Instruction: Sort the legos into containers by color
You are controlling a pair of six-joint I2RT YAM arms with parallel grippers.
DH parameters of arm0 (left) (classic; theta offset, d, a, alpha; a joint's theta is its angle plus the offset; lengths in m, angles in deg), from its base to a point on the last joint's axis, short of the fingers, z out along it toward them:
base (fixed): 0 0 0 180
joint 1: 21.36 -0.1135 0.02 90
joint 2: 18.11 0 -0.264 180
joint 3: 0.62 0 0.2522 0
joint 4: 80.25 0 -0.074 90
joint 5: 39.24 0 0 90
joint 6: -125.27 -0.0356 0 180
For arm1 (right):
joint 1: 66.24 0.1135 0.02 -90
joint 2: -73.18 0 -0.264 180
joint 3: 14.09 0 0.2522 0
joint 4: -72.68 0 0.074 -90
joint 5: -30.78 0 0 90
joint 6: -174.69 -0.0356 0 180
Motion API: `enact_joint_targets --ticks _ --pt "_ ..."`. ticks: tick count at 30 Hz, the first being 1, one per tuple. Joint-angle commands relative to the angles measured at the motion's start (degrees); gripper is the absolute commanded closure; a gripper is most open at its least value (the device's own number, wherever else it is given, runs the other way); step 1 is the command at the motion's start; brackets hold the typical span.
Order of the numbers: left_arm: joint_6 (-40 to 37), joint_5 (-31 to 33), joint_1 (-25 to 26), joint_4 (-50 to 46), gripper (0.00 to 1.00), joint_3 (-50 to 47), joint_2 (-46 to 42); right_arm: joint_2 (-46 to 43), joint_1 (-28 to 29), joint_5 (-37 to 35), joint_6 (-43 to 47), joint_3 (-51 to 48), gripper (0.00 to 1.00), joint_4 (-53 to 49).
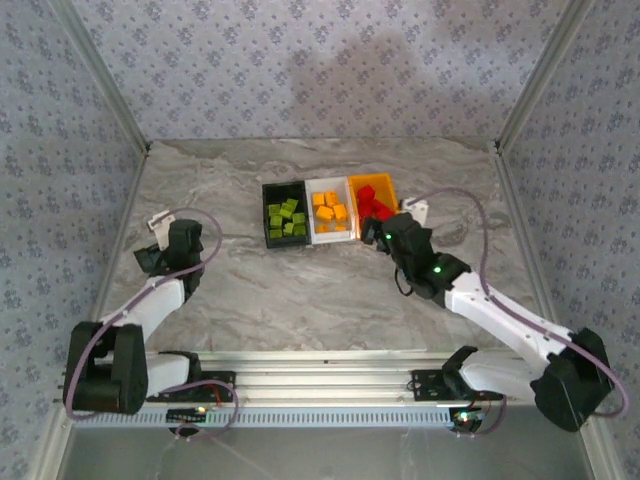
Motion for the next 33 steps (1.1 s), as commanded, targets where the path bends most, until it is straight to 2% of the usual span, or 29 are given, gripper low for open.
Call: enact_joint_targets --ticks 1,3,6,8,9,12,13,14,15,16,17,19,20,22,25,29,31,32,33 --pt "-8.65 -5.57 -0.23 19.29 0.0 -3.38 3.91 -4.64 -4.07 -2.78 -2.29 -3.05 0.0 -2.8" --pt "-9.06 -9.89 -1.07 23.33 0.0 -3.67 7.21 -7.3 -6.1 -3.05 0.22 -5.48 0.0 -1.57" --pt "-10.3 -14.62 -1.0 29.51 0.0 -3.98 11.88 -11.29 -8.64 -0.17 11.49 -9.42 0.0 3.7" --pt "-11.92 -17.11 -0.62 31.97 0.0 -3.6 14.94 -13.54 -10.01 0.07 19.78 -13.58 0.0 10.73" --pt "-11.48 -17.77 -0.8 29.52 0.0 -2.58 14.77 -14.48 -10.45 -0.44 22.27 -14.99 0.0 12.59" --pt "-11.41 -24.57 -2.48 33.01 0.0 -5.49 14.87 -15.58 -14.22 -3.14 24.88 -18.43 0.0 16.37" --pt "-13.2 -27.48 -2.66 42.74 0.0 -8.59 17.87 -15.21 -16.4 -3.39 25.64 -19.27 0.0 17.6" --pt "-14.05 -26.41 -2.16 46.62 0.0 -8.66 19.3 -14.22 -18.36 -3.39 26.02 -20.21 0.0 19.59" --pt "-12.92 -26.24 -1.96 37.04 0.0 -6.0 16.46 -13.09 -20.5 -3.08 26.23 -20.97 0.0 21.31" --pt "-12.04 -28.55 -3.55 36.11 0.0 -5.86 17.39 -11.27 -22.52 -1.96 27.78 -22.1 0.0 24.52" --pt "-11.65 -27.27 -3.99 40.54 0.0 -6.5 18.56 -8.82 -24.13 -1.09 29.55 -23.57 0.0 29.43" --pt "-9.44 -24.13 -4.04 35.44 0.0 -5.69 16.8 -3.3 -26.47 -0.49 31.82 -25.06 0.0 37.84" --pt "-9.85 -23.85 -4.09 38.66 0.0 -6.35 17.74 0.03 -27.67 0.58 31.9 -25.6 0.0 41.53" --pt "-9.6 -24.19 -4.1 35.71 0.0 -5.85 16.62 6.31 -29.63 2.74 32.8 -26.02 0.0 48.14" --pt "-9.76 -24.32 -4.04 36.13 0.0 -5.84 16.91 15.16 -31.13 4.67 35.98 -25.34 0.0 55.79" --pt "-9.85 -24.4 -4.07 36.65 0.0 -5.95 17.07 23.35 -33.34 10.06 37.36 -24.59 0.0 61.69" --pt "-9.91 -24.45 -4.04 36.55 0.0 -5.95 16.96 23.19 -35.95 15.67 35.39 -22.26 0.0 55.68" --pt "-9.93 -24.54 -4.09 36.37 0.0 -5.93 17.0 25.7 -37.05 18.99 35.81 -23.35 0.0 60.39" --pt "-9.92 -24.49 -4.07 36.5 0.0 -5.96 17.0 27.44 -37.43 19.35 35.89 -25.01 0.0 65.76"
